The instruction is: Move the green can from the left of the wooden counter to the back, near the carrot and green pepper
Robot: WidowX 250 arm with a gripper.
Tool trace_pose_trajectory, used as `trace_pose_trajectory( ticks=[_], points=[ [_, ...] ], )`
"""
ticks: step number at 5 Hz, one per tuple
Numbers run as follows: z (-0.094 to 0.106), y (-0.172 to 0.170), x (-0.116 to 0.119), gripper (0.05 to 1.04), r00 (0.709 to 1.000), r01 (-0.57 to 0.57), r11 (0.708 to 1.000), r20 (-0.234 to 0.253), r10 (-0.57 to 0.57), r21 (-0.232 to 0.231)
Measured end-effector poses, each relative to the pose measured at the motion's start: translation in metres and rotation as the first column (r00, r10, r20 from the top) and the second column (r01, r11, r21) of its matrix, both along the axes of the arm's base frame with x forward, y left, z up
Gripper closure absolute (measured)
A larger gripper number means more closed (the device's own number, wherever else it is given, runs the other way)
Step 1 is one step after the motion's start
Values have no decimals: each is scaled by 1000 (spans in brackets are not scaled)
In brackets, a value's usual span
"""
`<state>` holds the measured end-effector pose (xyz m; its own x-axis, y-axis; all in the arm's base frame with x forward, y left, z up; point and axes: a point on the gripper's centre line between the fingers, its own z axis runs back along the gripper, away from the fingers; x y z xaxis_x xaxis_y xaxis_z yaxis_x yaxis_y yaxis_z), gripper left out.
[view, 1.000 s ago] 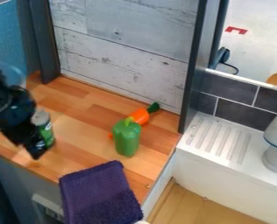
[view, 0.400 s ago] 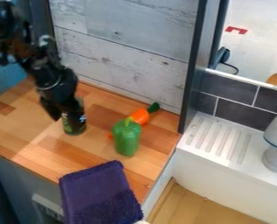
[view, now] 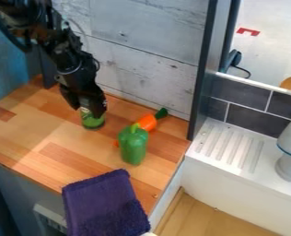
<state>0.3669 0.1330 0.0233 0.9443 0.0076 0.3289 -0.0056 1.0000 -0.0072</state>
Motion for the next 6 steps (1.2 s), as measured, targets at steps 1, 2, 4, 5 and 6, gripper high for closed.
trace_pose_trajectory(
  ticks=[1, 2, 4, 5, 6],
  points=[
    [-3, 2, 13, 82, 1000, -19, 1000, 5, 19, -16],
    [-4, 6, 25, 82, 1000, -24, 1000, 19, 25, -15],
    [16, -2, 19, 82, 997, -41, 998, 60, 43, -48],
    [61, -11, -3, 82, 982, -18, 1000, 186, 21, -16],
    [85, -7, -38, 82, 974, -24, 1000, 224, 28, -18]
  ],
)
